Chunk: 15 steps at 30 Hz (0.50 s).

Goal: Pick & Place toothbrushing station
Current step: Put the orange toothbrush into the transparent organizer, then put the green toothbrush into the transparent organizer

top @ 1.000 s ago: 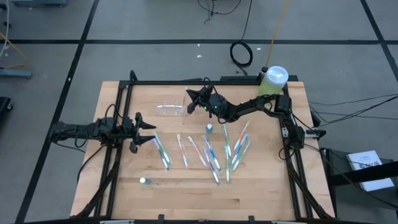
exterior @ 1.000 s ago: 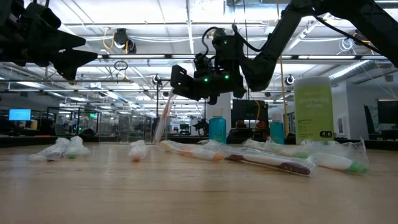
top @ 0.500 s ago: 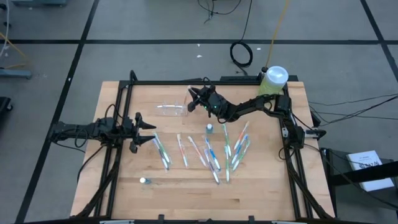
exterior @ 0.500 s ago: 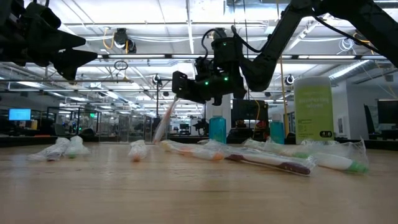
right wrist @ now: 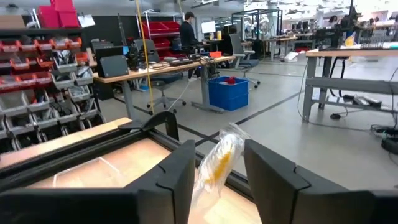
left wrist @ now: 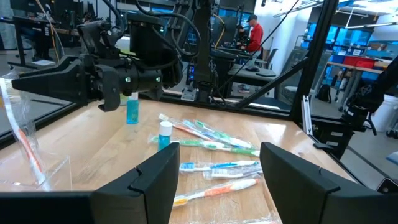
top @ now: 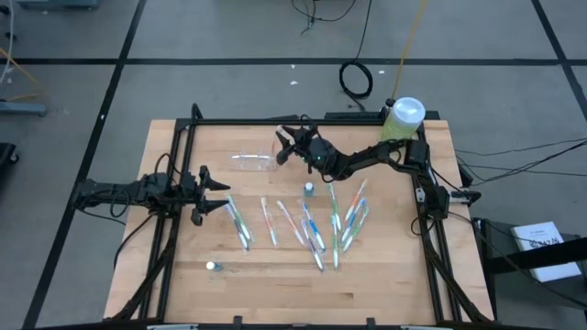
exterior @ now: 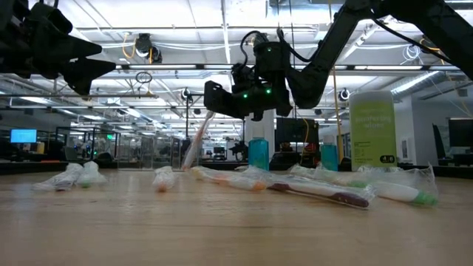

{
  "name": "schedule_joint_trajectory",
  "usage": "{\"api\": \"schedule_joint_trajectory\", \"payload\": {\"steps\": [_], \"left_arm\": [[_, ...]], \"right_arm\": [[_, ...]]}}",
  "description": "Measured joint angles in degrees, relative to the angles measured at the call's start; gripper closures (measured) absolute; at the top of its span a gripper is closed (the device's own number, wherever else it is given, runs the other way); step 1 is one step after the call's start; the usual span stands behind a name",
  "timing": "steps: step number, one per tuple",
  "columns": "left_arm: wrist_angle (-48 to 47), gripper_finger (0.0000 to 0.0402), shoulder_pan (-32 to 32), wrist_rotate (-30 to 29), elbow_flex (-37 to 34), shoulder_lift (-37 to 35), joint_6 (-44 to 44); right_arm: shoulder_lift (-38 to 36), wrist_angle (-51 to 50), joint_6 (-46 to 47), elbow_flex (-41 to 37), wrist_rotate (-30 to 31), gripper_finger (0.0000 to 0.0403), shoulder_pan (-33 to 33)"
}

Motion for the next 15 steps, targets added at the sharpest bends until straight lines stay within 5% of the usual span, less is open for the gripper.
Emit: {"api": "schedule_joint_trajectory", "payload": {"steps": [9, 15], "left_arm": [[0.0, 0.0172, 0.0, 0.0, 0.0, 0.0, 0.0], [0.0, 0.0172, 0.0, 0.0, 0.0, 0.0, 0.0]], "right_arm": [[-10.8, -7.2, -12.8, -1.4, 0.0, 0.0243, 3.0], [-21.7, -21.5, -16.8, -4.1, -0.2, 0.0243, 4.9]]}}
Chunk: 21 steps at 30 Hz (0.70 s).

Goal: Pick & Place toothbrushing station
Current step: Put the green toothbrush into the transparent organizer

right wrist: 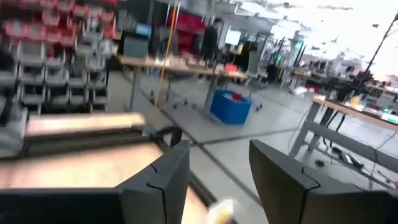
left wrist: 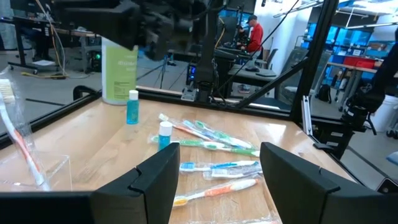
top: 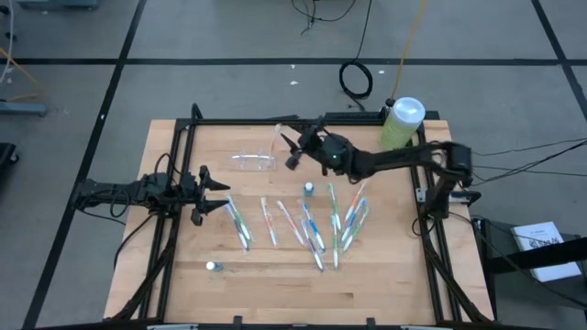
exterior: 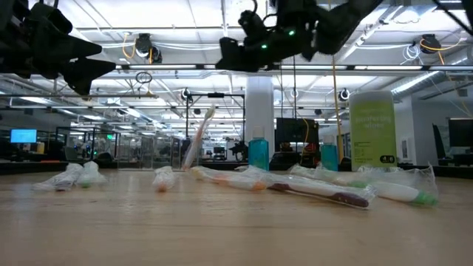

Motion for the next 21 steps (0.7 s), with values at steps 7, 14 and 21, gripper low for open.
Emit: {"api": "schedule_joint_trajectory", "payload": {"steps": [7, 14, 21], "left_arm": [[0.0, 0.0172, 0.0, 0.0, 0.0, 0.0, 0.0], [0.0, 0.0172, 0.0, 0.0, 0.0, 0.0, 0.0], [0.0, 0.0172, 0.0, 0.0, 0.0, 0.0, 0.0]], "right_arm": [[-14.3, -25.6, 3.8, -5.5, 0.2, 0.0241, 4.0], [-25.8, -41.0, 16.8, -12.2, 0.3, 0.0244, 10.0], [-26.2, -51.3, 30.3, -14.6, 0.3, 0.0241, 14.3]]}}
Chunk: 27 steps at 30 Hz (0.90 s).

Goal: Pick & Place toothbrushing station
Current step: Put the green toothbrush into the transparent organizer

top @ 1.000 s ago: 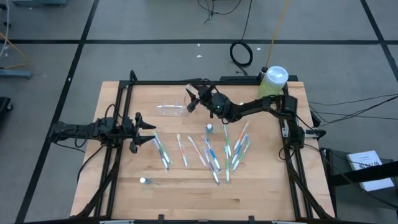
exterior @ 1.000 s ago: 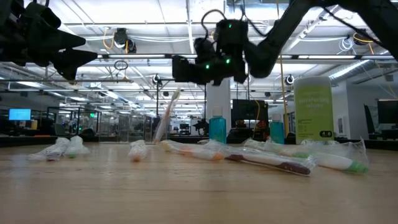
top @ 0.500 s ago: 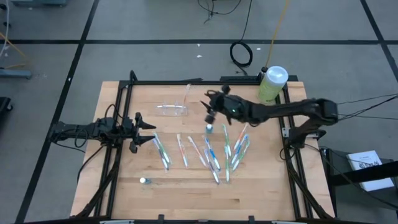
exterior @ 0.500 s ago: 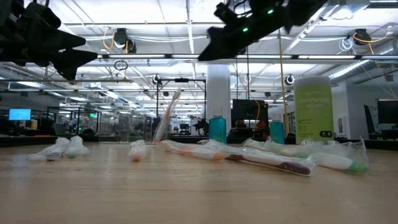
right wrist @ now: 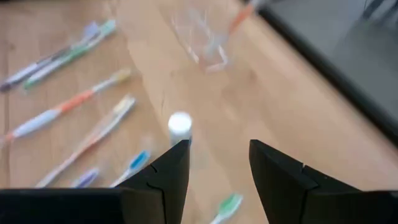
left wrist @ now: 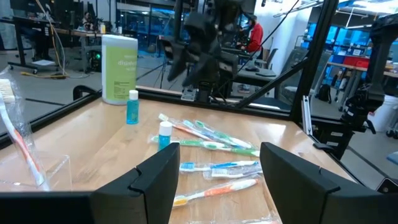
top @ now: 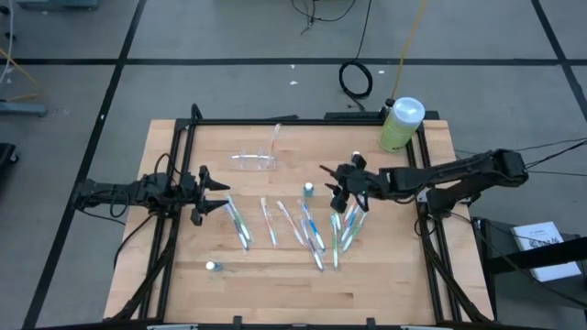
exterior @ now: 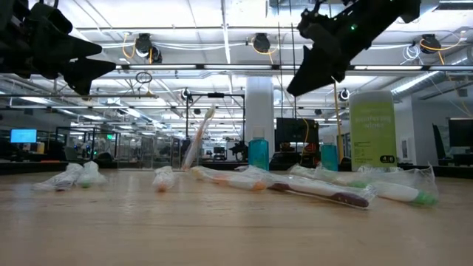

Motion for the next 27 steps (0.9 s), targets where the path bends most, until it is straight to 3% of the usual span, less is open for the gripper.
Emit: {"api": "schedule_joint_trajectory", "payload": {"steps": [13, 22, 27], "left_arm": [[0.0, 0.0172, 0.0, 0.0, 0.0, 0.0, 0.0], [0.0, 0.0172, 0.0, 0.0, 0.0, 0.0, 0.0], [0.0, 0.0172, 0.0, 0.0, 0.0, 0.0, 0.0]], "right_arm": [[13.9, -4.1, 13.2, 0.0, -6.3, 0.0241, -3.1], [19.5, 1.5, 13.8, 0.1, -13.3, 0.0243, -9.6], [21.7, 1.8, 13.1, 0.1, -13.7, 0.0249, -10.7]]}}
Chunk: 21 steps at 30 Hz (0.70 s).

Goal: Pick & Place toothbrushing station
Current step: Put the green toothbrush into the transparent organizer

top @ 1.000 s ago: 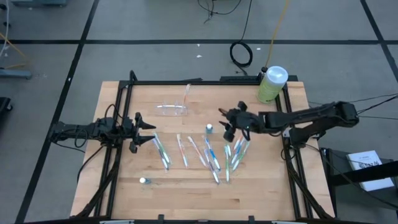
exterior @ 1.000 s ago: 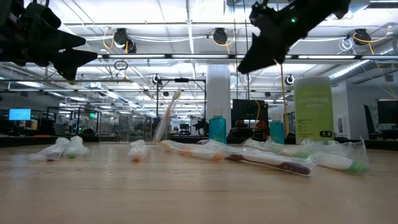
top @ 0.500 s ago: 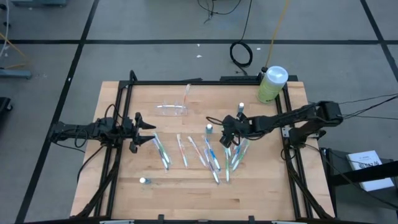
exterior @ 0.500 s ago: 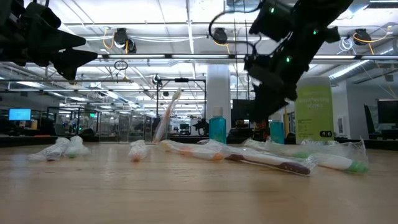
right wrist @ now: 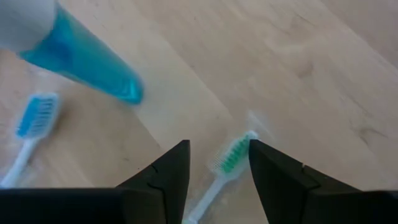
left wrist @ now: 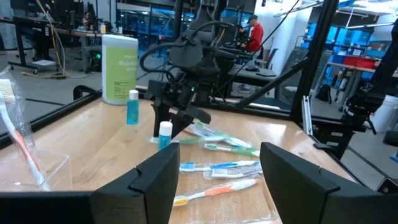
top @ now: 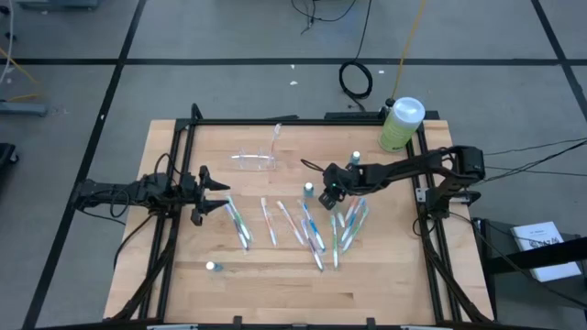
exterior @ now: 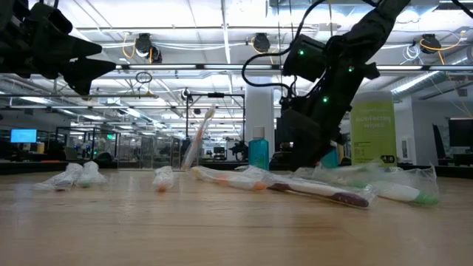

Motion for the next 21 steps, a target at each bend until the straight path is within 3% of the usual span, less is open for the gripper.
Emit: {"api": "schedule_joint_trajectory", "payload": {"steps": [13, 21], "left_arm": [[0.0, 0.0172, 0.0, 0.0, 0.0, 0.0, 0.0], [0.0, 0.0172, 0.0, 0.0, 0.0, 0.0, 0.0]], "right_arm": [[0.6, -2.5, -1.7, 0.0, 0.0, 0.0261, -0.2], [0.6, -3.2, -3.0, 0.0, 0.1, 0.0311, -0.3]]}}
